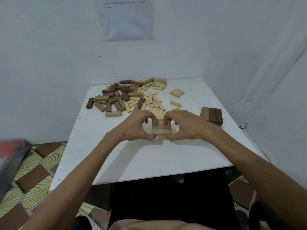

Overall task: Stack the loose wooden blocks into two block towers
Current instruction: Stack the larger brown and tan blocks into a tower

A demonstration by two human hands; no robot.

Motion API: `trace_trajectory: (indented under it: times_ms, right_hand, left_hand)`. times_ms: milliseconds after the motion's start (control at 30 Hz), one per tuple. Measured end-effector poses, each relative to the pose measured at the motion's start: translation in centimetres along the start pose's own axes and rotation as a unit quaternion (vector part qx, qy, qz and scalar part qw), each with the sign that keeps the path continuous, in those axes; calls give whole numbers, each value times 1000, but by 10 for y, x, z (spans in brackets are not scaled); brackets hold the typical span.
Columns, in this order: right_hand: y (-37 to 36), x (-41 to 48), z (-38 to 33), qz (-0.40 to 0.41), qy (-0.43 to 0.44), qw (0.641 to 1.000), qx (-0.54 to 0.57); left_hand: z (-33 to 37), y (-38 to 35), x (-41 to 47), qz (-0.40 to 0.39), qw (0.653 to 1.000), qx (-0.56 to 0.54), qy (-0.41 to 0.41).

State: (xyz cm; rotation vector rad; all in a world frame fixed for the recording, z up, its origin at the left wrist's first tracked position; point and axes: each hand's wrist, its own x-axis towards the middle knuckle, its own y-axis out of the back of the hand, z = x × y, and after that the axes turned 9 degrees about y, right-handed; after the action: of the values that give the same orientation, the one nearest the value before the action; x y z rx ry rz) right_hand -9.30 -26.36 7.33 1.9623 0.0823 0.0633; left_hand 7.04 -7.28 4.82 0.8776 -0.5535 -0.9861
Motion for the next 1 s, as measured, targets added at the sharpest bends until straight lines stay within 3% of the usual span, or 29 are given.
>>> trace_trajectory:
  times_ms: [567,1000]
  right_hand:
    - [66,-77,62,129,-80,988,28]
    - [69,-116,98,128,-120,984,14]
  left_hand:
    - [93,6,98,-37,995,-15,-89]
    - [127,-29,127,-54,993,5,-105]
